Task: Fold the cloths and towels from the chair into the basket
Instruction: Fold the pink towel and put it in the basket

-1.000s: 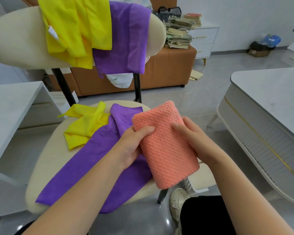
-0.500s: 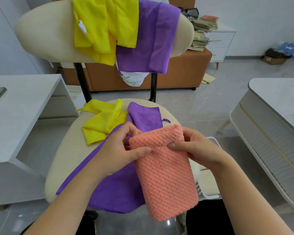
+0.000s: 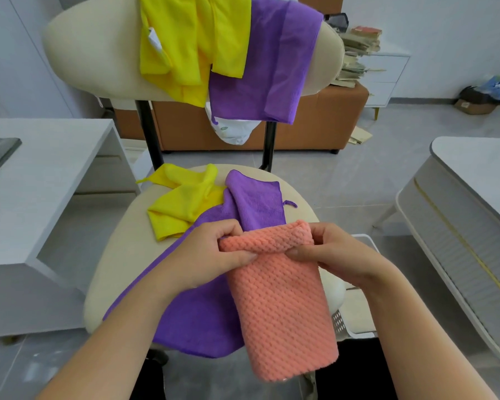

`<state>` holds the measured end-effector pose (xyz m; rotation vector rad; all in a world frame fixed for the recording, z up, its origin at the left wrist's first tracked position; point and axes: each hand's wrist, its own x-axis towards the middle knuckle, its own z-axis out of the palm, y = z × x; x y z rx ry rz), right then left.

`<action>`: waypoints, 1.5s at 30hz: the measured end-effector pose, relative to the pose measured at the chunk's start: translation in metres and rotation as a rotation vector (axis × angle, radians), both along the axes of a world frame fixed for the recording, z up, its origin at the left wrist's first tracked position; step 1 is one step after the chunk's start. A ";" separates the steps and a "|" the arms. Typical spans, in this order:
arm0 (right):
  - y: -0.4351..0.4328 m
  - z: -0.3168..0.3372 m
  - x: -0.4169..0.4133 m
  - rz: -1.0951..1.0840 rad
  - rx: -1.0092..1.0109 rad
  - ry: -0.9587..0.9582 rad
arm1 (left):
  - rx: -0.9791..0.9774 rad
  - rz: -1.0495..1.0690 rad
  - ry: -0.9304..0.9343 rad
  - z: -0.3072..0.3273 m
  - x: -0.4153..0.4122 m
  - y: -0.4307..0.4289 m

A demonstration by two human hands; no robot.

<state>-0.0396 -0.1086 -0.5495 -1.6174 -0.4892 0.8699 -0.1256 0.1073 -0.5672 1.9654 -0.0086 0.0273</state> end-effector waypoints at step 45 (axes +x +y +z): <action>-0.015 0.009 0.024 -0.648 0.263 0.412 | -0.890 -0.102 0.209 0.012 0.009 -0.008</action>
